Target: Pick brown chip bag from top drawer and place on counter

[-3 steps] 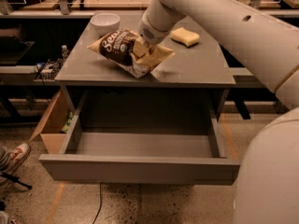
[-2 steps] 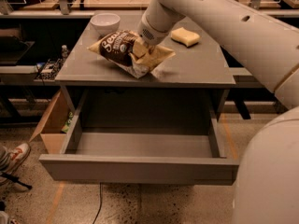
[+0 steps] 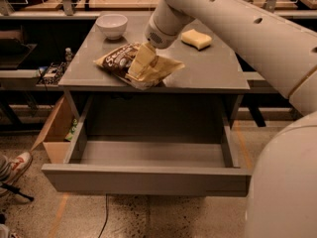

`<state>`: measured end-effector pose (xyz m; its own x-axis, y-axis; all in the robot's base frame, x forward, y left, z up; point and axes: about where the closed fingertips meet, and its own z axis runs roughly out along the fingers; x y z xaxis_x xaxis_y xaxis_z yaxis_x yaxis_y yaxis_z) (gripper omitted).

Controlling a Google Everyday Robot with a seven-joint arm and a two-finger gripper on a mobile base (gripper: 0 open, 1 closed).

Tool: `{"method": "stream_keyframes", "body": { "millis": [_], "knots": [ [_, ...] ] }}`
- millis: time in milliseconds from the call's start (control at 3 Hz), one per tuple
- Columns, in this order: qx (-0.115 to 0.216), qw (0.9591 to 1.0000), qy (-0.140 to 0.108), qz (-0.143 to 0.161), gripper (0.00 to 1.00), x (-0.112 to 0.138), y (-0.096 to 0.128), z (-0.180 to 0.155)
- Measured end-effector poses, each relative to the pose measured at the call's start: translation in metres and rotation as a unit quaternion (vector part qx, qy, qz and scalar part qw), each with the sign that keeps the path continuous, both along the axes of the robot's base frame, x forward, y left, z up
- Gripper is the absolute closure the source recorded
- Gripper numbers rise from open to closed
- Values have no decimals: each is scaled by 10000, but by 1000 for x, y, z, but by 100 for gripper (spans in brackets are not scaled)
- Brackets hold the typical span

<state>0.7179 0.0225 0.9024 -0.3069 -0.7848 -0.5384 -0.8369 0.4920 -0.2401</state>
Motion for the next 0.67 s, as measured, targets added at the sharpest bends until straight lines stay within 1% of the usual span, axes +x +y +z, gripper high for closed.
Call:
{"method": "stream_keyframes", "body": {
  "millis": [333,667],
  "knots": [
    [29,10000,5,19,0,0,0,1],
    [187,9997,27,121,0,-1,2,5]
  ]
}}
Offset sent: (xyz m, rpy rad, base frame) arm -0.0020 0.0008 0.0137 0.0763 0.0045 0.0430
